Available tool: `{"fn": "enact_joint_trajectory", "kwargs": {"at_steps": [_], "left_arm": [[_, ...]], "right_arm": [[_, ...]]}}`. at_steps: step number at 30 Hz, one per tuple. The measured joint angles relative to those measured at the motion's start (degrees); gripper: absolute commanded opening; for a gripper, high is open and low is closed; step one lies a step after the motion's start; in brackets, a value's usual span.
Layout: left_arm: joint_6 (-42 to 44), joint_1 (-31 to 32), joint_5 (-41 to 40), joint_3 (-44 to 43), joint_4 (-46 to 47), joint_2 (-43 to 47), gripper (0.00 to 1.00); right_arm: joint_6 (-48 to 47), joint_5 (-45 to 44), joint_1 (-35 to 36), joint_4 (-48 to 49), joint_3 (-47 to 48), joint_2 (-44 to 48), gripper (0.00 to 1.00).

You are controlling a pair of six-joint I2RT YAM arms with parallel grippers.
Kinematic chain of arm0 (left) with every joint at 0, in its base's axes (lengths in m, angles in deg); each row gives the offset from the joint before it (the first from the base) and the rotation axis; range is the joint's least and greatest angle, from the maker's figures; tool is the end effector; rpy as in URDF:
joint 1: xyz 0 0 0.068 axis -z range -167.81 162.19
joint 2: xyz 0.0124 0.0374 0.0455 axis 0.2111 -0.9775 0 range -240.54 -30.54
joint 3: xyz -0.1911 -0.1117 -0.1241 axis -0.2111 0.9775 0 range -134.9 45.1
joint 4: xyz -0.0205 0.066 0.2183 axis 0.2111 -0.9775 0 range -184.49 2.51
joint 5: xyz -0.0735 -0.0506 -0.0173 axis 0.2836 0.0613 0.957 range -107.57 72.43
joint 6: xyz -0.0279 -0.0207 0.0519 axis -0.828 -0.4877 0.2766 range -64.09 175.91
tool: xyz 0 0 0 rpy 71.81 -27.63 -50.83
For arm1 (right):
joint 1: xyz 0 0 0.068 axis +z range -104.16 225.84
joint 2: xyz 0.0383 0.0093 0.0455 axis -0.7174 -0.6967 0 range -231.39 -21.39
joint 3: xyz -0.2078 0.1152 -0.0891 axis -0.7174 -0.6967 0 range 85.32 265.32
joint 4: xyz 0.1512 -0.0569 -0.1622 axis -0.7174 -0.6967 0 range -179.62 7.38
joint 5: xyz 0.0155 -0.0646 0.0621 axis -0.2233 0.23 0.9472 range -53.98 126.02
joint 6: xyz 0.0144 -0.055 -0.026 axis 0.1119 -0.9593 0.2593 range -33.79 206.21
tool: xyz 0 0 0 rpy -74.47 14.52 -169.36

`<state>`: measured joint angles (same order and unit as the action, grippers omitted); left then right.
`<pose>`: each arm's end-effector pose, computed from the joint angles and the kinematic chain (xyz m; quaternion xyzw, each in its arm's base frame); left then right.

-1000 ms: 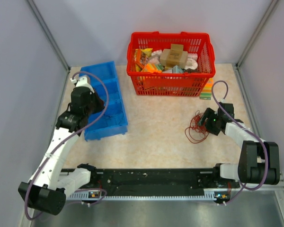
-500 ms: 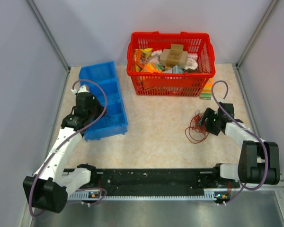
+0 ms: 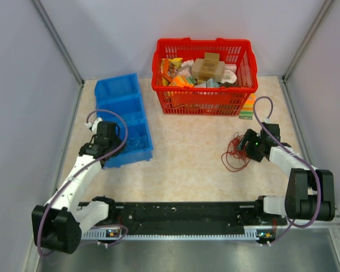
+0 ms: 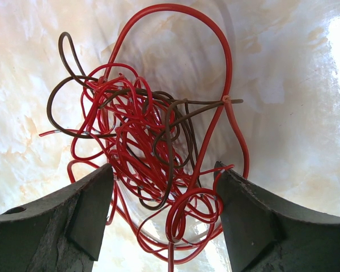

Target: Untangle the cables

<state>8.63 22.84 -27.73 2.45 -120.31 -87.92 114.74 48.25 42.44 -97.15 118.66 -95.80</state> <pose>0.1865 -0.0265 0.2348 -0.3222 0.8714 -0.1025 0.3555 0.2204 -0.0029 0.1566 0.2309 0.9219 0.1634 0.2649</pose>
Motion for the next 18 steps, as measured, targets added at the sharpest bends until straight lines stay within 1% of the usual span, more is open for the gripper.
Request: {"fn": "enact_joint_trajectory", "kwargs": {"at_steps": [1,2,4,6,8,9,12,14,16,18], "left_arm": [[0.22,-0.09,-0.02,-0.07,0.09,-1.16,0.0],[0.48,-0.15,0.0,-0.35,-0.11,-2.91,0.04],[0.98,-0.22,0.72,-1.49,-0.55,-6.58,0.25],[1.68,-0.26,1.86,-2.23,-0.79,-8.09,0.5],[2.03,-0.26,2.4,-2.34,-0.57,-6.75,0.61],[2.14,-0.26,2.54,-2.32,-0.63,-5.11,0.64],[2.84,-0.26,2.58,-1.99,-0.9,2.05,0.7],[3.98,-0.26,2.23,-1.79,-0.39,7.58,0.77],[5.44,-0.26,2.21,-1.66,0.83,11.08,0.78],[6.82,-0.26,2.21,-1.95,2.08,11.82,0.77]], "right_arm": [[0.0,0.02,0.0,0.0,0.0,0.0,0.71],[0.0,0.04,0.0,0.02,0.0,-0.02,0.71],[0.0,0.07,0.0,0.02,0.0,-0.02,0.71],[0.0,0.09,0.0,0.02,0.0,-0.02,0.71],[-0.02,0.09,0.0,0.04,0.0,-0.02,0.71],[-0.02,0.09,0.0,0.04,0.0,-0.02,0.71],[0.0,0.13,0.0,0.13,0.0,-0.11,0.71],[0.0,0.35,0.11,0.44,0.02,-0.33,0.71],[-0.02,0.35,0.42,0.68,0.04,-0.46,0.71],[-0.02,0.46,0.66,1.16,0.11,-0.72,0.71]]}}
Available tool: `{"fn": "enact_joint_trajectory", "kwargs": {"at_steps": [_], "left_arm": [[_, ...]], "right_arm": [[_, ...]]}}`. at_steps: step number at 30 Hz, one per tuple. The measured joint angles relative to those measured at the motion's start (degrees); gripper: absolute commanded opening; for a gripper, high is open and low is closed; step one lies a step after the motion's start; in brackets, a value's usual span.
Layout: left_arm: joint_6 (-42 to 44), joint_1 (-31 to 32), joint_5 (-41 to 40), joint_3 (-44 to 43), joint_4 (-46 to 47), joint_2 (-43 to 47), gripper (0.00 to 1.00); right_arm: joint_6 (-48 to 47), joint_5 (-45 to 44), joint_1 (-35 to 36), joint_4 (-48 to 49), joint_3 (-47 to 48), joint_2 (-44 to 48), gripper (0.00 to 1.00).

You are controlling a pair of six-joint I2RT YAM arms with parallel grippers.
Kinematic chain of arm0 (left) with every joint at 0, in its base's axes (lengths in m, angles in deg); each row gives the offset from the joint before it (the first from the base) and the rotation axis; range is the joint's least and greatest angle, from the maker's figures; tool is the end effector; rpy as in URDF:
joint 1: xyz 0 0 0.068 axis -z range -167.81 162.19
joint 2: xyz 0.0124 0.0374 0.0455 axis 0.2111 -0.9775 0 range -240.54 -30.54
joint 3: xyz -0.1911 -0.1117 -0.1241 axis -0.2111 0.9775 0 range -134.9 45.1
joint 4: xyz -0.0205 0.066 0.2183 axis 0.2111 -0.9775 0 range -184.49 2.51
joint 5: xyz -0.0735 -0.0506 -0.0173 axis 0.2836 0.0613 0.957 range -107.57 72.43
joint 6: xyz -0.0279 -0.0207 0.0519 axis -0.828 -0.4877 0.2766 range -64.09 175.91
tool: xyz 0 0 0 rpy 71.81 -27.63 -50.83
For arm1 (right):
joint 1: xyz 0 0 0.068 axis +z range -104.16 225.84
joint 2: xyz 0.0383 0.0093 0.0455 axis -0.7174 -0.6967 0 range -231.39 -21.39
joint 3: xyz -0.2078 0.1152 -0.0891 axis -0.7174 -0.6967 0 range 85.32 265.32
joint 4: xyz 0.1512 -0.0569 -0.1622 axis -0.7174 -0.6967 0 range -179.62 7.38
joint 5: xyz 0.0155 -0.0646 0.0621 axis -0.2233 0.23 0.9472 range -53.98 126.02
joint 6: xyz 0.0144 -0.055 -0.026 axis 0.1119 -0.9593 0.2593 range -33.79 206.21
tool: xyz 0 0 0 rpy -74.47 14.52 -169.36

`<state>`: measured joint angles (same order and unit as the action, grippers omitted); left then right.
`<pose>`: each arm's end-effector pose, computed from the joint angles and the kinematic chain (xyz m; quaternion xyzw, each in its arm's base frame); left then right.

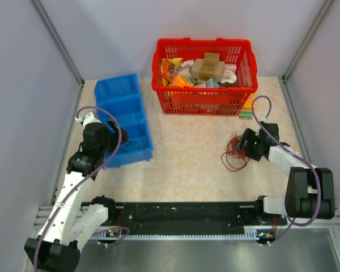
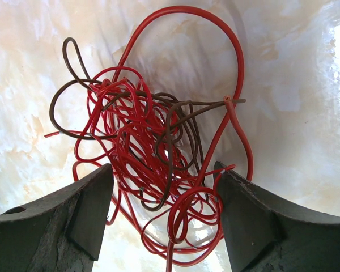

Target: Untangle the cables

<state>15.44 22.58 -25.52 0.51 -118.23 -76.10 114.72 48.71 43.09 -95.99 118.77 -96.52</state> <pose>0.1615 -0.0229 0.2808 -0.2586 0.8327 -0.1541 0.4648 0.2233 -0.0001 0.1560 0.2234 0.9219 0.1694 0.2675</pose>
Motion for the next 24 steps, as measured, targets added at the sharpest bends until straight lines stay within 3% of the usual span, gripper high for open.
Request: {"fn": "enact_joint_trajectory", "kwargs": {"at_steps": [8,10,12,16,22,23,24], "left_arm": [[4.24,-0.11,-5.05,-8.9,-2.91,-19.65,0.75],[4.46,-0.17,-6.36,-9.16,-2.93,-23.21,0.47],[4.15,-0.26,-7.15,-8.44,-2.4,-25.24,0.26],[3.72,-0.68,-7.58,-5.18,-1.77,-27.15,0.07],[3.06,-0.87,-7.56,1.4,-0.42,-22.75,0.01],[3.02,-0.87,-7.58,1.75,-0.5,-21.73,0.03],[3.02,-0.87,-7.61,2.01,-0.61,-20.65,0.13]], "right_arm": [[0.0,0.11,0.35,0.52,0.0,-0.15,0.71],[0.0,0.13,0.35,0.52,0.0,-0.15,0.71],[-0.02,0.11,0.35,0.52,0.0,-0.15,0.71],[-0.02,0.13,0.35,0.52,0.0,-0.13,0.71],[-0.09,0.04,0.5,0.52,0.0,-0.13,0.65],[-0.11,0.04,0.66,0.5,-0.02,-0.15,0.63],[-0.24,0.07,0.87,0.44,-0.02,-0.2,0.6]]}}
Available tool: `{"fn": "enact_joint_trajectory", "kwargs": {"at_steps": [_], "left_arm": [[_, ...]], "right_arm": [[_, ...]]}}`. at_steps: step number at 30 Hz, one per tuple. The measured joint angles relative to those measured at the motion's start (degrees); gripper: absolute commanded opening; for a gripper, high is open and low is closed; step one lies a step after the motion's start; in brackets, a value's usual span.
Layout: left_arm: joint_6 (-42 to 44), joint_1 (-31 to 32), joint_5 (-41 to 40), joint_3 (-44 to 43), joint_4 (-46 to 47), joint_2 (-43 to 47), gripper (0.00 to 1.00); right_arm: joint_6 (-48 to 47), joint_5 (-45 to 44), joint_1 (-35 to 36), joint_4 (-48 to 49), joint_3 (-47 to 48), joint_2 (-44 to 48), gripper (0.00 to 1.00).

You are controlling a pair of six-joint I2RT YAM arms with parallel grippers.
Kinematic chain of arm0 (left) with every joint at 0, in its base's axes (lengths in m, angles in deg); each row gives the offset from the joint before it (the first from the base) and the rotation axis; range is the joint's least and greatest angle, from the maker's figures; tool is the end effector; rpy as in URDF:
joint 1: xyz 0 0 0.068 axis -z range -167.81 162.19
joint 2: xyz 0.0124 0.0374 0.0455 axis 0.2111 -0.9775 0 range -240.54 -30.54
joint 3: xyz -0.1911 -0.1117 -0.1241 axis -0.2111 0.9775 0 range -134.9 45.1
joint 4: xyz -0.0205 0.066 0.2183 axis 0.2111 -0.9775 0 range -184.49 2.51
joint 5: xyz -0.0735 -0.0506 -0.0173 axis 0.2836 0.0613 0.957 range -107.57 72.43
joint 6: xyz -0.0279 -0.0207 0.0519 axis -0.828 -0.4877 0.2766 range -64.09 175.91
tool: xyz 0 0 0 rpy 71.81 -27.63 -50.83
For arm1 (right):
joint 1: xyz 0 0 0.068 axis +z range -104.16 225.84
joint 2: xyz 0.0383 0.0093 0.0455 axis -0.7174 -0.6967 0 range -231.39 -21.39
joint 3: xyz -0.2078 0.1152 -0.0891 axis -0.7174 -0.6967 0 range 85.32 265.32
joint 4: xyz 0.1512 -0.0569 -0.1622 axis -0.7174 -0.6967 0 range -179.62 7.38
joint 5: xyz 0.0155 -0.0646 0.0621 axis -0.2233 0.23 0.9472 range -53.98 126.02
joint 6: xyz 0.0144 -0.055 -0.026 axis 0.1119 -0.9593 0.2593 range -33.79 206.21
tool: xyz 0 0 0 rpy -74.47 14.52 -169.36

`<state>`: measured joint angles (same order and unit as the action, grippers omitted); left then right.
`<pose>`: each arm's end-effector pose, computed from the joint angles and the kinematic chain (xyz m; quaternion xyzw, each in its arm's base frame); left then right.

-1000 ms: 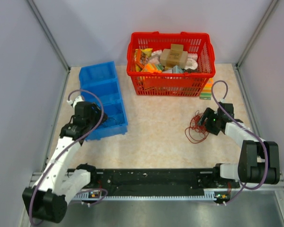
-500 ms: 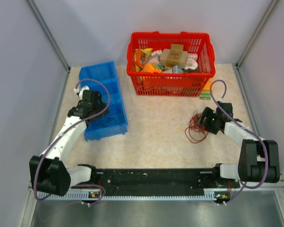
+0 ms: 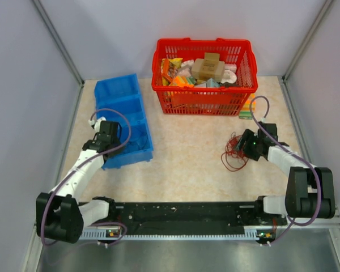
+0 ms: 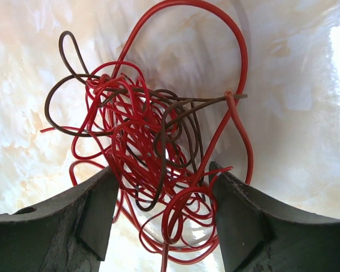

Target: Untangle the cables

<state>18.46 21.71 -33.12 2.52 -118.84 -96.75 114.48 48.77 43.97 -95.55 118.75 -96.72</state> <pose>0.2059 -0.0216 0.2098 -0.2675 0.9072 -0.0006 0.3248 0.2241 0.0033 0.1558 0.2139 0.9235 0.1717 0.2682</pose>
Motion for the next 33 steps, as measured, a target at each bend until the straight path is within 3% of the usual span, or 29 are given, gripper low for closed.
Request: {"fn": "enact_joint_trajectory", "kwargs": {"at_steps": [1,6,7,10,13,16,20,22,25,31,33], "left_arm": [[0.02,0.0,-0.11,0.07,-0.26,1.14,0.29],[1.81,0.0,0.07,-1.97,-3.15,5.6,0.93],[2.25,0.0,0.81,-2.75,-3.41,6.75,0.95],[3.65,0.2,4.42,-4.52,-2.19,11.21,0.91],[4.61,2.95,8.33,-5.73,0.55,15.45,0.86],[4.74,11.63,8.98,-6.29,3.96,16.83,0.79],[5.07,25.22,10.05,-6.23,8.87,14.49,0.81],[5.42,30.62,13.46,-6.23,13.55,10.32,0.82],[7.06,36.94,17.81,-7.32,18.34,1.03,0.68],[16.72,49.53,20.76,-17.73,17.9,-20.87,0.55],[20.61,52.46,18.93,-20.63,17.51,-24.92,0.55]], "right_arm": [[-0.04,0.02,0.26,-0.04,0.0,-0.11,0.57],[-0.81,0.44,1.46,-0.35,0.0,-1.01,0.27],[-1.09,0.5,2.19,-0.31,0.0,-1.22,0.22],[-1.77,0.9,5.03,-0.11,0.0,-1.33,0.06],[-2.64,2.54,8.57,0.55,0.0,-1.38,0.0],[-3.3,5.62,11.93,1.62,0.0,-1.9,0.0],[-4.44,8.55,16.28,3.1,0.0,-2.08,0.0],[-5.03,9.35,18.64,3.78,0.0,-2.08,0.0],[-5.7,9.99,20.28,3.98,0.0,-2.14,0.0],[-6.25,10.91,20.44,4.28,0.04,-3.69,0.0],[-6.25,10.99,20.46,4.31,0.04,-4.13,0.0]]}}
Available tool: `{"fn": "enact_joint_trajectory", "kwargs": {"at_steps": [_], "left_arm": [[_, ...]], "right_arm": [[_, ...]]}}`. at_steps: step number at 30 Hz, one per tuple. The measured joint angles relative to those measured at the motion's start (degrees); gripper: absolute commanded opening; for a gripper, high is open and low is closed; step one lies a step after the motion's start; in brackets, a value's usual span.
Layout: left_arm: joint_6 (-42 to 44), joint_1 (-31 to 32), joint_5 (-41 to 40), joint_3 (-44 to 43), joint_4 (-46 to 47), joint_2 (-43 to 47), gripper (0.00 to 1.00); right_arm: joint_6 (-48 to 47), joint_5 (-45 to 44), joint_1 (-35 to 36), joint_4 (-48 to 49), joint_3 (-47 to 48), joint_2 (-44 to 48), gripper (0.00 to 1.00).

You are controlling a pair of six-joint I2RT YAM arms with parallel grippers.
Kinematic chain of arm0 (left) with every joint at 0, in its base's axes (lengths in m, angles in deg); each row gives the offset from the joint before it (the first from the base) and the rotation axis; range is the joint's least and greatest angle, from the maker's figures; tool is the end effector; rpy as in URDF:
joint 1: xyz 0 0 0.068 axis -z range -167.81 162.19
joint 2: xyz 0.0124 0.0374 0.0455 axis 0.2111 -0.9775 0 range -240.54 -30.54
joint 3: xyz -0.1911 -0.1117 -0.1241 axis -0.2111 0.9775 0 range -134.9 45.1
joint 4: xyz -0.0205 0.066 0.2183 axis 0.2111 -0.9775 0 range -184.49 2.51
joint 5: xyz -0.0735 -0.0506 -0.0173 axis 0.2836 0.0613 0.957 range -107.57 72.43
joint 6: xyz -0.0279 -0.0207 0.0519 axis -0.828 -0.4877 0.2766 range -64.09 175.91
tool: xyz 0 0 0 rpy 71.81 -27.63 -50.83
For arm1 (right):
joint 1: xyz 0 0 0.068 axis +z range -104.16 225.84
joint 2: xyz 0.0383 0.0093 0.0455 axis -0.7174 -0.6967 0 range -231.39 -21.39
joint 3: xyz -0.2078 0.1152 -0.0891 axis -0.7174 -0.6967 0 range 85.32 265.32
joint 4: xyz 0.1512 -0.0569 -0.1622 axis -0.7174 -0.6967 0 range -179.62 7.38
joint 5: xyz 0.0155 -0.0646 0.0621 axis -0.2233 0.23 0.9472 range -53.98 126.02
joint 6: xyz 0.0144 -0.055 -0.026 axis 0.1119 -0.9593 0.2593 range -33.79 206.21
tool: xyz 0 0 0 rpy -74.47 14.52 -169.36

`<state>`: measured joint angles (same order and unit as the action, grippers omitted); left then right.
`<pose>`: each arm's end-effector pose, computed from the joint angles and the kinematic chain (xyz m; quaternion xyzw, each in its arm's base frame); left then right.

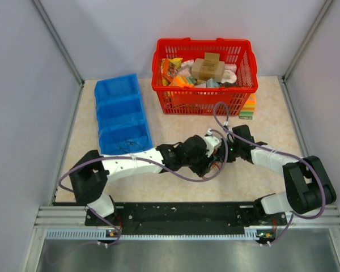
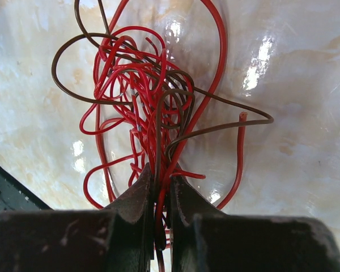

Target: Untangle the cables

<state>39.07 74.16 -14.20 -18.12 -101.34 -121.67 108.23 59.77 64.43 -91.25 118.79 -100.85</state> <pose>0.1522 -0.2918 0.2316 0.3612 0.8378 -0.2801 0.2985 0.2142 0.0924 0.1484 -0.0346 0.9337 0.2871 0.2109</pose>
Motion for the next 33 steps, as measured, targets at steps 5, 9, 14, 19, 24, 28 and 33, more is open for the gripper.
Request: {"fn": "enact_joint_trajectory", "kwargs": {"at_steps": [5,9,14,19,24,28,33], "left_arm": [[7.96,3.58,-7.69,-4.17,-0.94,-5.38,0.59],[11.76,3.43,-9.11,-4.55,-0.44,-8.07,0.53],[14.12,3.34,-9.46,-0.72,4.63,-8.41,0.59],[14.49,3.34,-9.44,6.95,9.9,-5.14,0.55],[14.62,3.34,-10.03,8.59,11.74,-2.82,0.5],[13.51,3.32,-10.29,12.46,13.33,1.79,0.55],[10.27,0.87,-6.88,18.67,16.52,11.5,0.54]], "right_arm": [[-0.07,0.22,0.0,0.09,0.04,-0.09,0.0],[-0.09,0.81,0.0,0.11,0.04,-0.09,0.0],[0.0,4.96,0.0,0.92,0.04,-0.15,0.0],[0.81,12.9,0.0,5.29,-0.02,-1.2,0.0],[1.79,17.86,0.0,7.96,-0.04,-3.23,0.0],[2.1,19.8,0.0,9.05,-0.04,-3.34,0.0],[2.32,21.75,0.0,9.86,-0.04,-3.78,0.0]]}}
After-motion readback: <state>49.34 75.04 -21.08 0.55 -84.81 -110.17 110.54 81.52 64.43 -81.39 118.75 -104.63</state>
